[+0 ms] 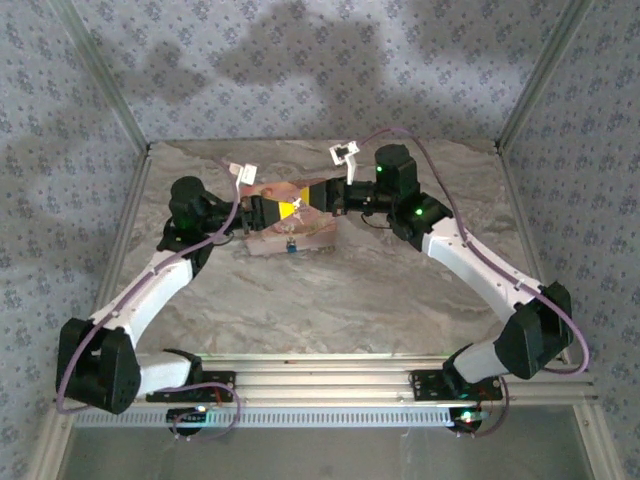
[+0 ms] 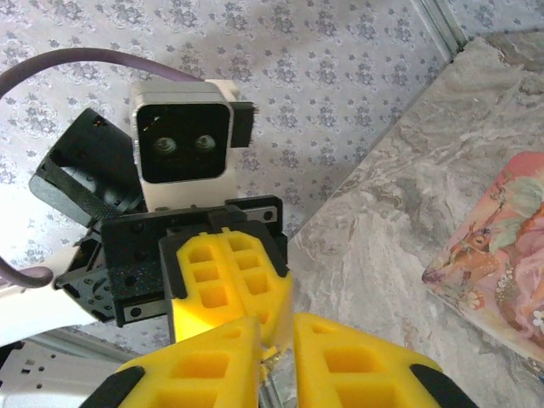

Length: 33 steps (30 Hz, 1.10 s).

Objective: Unlock the padlock with the key

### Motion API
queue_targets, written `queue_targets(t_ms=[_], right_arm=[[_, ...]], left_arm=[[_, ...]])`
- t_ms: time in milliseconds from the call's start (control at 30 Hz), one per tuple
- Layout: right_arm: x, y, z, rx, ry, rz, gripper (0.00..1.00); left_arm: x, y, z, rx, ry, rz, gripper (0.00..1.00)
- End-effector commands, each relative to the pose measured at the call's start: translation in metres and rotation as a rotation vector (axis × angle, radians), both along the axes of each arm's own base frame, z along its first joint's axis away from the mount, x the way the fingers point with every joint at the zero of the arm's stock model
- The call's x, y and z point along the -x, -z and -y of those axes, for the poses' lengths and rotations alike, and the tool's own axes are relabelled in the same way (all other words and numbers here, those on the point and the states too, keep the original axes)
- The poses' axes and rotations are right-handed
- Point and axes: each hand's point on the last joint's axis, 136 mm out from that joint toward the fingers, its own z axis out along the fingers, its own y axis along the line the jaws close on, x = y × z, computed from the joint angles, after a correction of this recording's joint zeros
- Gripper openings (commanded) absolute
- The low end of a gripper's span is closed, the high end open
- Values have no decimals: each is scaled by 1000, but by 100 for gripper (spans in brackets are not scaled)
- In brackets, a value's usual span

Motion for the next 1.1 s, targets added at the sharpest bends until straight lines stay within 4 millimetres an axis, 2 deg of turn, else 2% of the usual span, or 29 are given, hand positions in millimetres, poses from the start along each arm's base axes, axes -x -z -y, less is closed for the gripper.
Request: queue_targets(t_ms=[0,533,700,1067], right_arm=[[-3,0,-8,-5,-25,-16,17],[2,4,-30,-73,-124,-103,23],[7,4,-33,-78,-140,-104,0],[3,2,-22,-64,-81,-68,0]], left_arm=[[6,-3,-4,-16,-7,40,0],[10,-2,-3,-16,19,32,0],[9,-1,-4,-17,14,27,0],[8,-1,-8,-23,-3,22,0]])
